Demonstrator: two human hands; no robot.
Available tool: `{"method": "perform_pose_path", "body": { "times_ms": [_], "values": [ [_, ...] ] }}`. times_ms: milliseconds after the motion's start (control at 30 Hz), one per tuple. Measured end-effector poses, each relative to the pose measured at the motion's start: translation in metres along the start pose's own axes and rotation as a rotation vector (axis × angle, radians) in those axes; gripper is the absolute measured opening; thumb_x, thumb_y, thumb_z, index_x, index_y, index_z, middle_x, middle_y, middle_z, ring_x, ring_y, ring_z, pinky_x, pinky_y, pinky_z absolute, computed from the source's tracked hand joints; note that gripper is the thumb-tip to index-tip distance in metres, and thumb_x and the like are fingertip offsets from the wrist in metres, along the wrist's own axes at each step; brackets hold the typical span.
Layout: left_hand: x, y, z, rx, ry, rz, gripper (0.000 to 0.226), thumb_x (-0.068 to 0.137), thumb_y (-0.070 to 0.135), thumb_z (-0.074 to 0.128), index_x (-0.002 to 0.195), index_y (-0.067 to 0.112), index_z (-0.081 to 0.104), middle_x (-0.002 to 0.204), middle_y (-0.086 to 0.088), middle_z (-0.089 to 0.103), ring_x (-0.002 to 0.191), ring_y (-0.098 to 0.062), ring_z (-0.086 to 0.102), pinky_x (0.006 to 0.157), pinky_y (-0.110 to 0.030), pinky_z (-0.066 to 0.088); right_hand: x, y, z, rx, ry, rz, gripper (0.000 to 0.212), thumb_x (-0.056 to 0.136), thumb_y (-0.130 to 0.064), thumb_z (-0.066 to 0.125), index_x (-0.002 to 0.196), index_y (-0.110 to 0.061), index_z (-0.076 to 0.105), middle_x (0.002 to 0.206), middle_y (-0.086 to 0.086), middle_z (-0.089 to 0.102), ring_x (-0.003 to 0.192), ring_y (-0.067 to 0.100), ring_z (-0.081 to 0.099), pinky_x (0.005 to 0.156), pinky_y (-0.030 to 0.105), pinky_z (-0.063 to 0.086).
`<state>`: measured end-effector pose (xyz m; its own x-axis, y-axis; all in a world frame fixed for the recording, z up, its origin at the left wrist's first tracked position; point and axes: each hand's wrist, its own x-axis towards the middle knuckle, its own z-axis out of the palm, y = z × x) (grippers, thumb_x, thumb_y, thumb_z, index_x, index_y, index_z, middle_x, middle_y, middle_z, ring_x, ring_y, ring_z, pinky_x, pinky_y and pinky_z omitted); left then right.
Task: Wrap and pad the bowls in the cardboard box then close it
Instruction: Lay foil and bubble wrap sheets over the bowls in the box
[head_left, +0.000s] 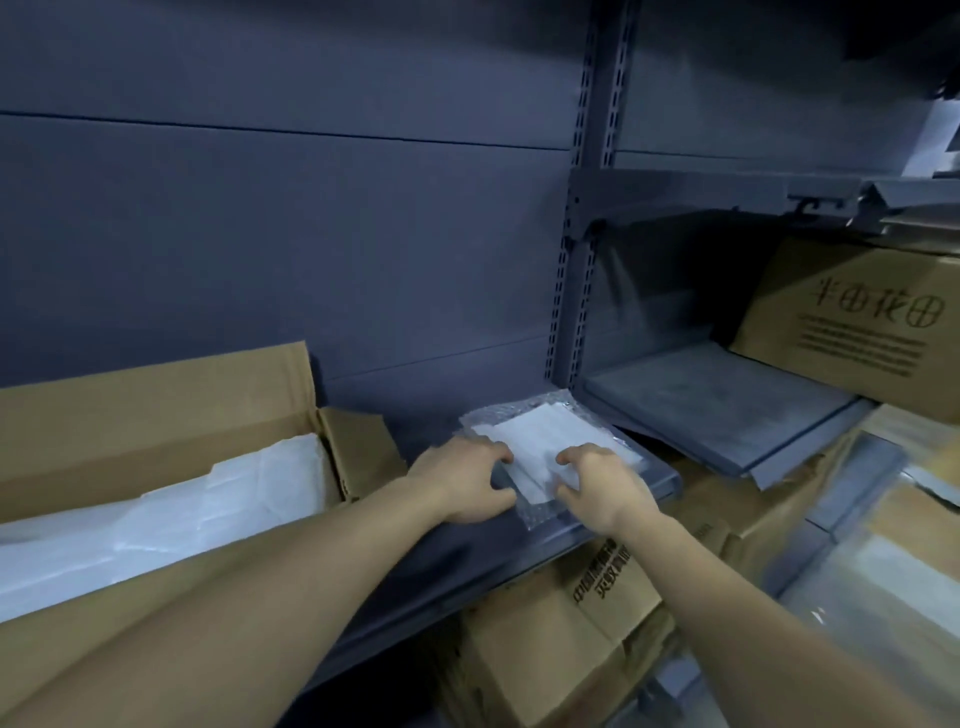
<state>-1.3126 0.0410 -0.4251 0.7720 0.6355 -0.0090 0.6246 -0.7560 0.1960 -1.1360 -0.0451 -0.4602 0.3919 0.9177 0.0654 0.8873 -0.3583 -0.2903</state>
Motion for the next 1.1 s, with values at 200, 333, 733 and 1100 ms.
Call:
{"method": "perform_pose_path", "body": {
  "times_ms": [200,333,733,1100],
  "values": [
    [0.024,0.016,0.021,-0.022,-0.104,0.031,0.060,0.090,0.043,0.052,0.147,0.031,0.038,0.152,0.004,0.040,0.137,-0.021,0.035,0.108,-0.043,0.039,0.006,0.010,0.014,-0.065,0.104,0.026,0.045,0.096,-0.032,0.050,0.139,-0.019,0.047,0.141,0.003,0.049,0.130,0.023,0.043,0.100,0.036,0.041],
    [0.037,0.018,0.034,0.002,-0.188,0.055,0.062,0.090,0.048,0.051,0.148,0.032,0.037,0.153,0.004,0.038,0.139,-0.022,0.033,0.109,-0.045,0.036,0.006,0.019,0.019,-0.101,0.087,0.055,0.042,0.095,-0.035,0.050,0.134,-0.020,0.051,0.130,0.006,0.059,0.119,0.028,0.053,0.095,0.036,0.044],
    [0.032,0.019,0.030,0.020,-0.048,0.047,0.060,0.096,0.044,0.047,0.147,0.015,0.036,0.154,-0.004,0.035,0.143,-0.022,0.028,0.112,-0.047,0.031,-0.002,0.006,-0.004,-0.132,0.363,0.001,0.020,0.094,-0.025,0.047,0.098,-0.014,0.064,0.081,0.006,0.069,0.077,0.031,0.063,0.064,0.030,0.037],
    [0.021,0.023,-0.013,-0.004,0.444,0.128,0.018,0.097,0.030,0.055,0.110,0.026,0.066,0.131,0.008,0.053,0.121,-0.016,0.044,0.098,-0.033,0.033,-0.024,-0.018,-0.039,-0.041,0.593,-0.305,0.009,0.087,-0.020,0.060,0.092,-0.015,0.066,0.082,-0.001,0.066,0.078,0.022,0.061,0.078,0.037,0.050]
  ]
}}
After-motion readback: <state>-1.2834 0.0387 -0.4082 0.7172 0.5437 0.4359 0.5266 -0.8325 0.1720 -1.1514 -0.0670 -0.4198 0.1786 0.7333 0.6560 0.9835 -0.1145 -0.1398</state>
